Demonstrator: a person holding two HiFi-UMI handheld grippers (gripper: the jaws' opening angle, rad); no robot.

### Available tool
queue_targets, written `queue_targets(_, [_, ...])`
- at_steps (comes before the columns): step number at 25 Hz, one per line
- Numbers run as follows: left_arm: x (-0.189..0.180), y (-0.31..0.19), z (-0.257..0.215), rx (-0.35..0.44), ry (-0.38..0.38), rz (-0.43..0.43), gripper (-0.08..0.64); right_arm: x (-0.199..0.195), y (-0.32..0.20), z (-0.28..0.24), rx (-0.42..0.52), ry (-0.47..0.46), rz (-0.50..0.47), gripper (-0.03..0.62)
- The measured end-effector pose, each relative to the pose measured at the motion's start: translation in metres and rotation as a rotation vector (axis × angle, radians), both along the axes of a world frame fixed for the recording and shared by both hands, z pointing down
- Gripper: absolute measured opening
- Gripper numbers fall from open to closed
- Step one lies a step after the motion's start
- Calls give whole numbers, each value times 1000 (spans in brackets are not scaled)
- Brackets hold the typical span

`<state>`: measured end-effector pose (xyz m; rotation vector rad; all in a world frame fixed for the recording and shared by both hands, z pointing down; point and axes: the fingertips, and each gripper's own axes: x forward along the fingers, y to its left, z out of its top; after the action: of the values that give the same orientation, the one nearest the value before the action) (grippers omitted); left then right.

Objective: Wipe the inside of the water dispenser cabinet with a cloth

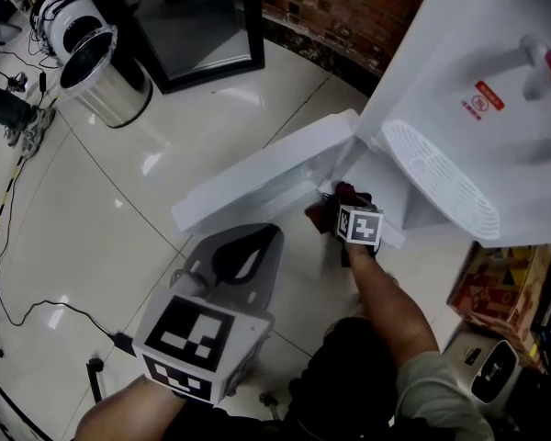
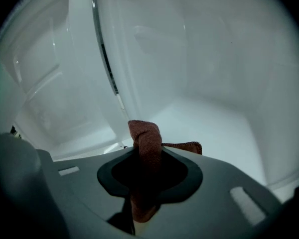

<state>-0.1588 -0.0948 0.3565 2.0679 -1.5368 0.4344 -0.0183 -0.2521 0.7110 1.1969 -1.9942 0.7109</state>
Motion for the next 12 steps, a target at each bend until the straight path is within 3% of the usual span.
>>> queue_targets(12, [8,-4,-13,62,-68,-2,0,106,29,3,-58,47,168,107])
